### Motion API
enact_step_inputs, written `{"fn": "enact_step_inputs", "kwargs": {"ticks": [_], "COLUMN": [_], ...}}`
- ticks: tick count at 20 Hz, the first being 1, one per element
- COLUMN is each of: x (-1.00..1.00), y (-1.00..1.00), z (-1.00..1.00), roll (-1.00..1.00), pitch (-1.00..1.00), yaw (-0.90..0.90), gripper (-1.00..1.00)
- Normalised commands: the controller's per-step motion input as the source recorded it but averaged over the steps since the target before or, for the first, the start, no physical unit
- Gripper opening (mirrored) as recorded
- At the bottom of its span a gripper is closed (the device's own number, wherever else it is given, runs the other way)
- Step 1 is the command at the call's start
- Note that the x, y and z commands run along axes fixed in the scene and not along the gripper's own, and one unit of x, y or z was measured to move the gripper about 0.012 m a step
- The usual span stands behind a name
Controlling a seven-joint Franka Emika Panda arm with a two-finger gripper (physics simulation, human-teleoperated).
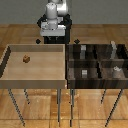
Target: Place the loaf of bread into the appropriate compartment.
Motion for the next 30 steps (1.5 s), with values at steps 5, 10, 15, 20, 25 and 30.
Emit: {"fn": "enact_step_inputs", "kwargs": {"ticks": [5,10,15,20,25,30], "x": [0.0,0.0,0.0,0.0,0.0,0.8], "y": [0.0,-0.8,-1.0,-1.0,-0.8,0.0], "z": [0.0,0.0,0.0,0.0,0.0,0.0], "roll": [0.0,0.0,0.0,0.0,0.0,0.0], "pitch": [0.0,0.0,0.0,0.0,0.0,0.0], "yaw": [0.0,0.0,0.0,0.0,0.0,0.0], "gripper": [1.0,1.0,1.0,1.0,1.0,1.0]}}
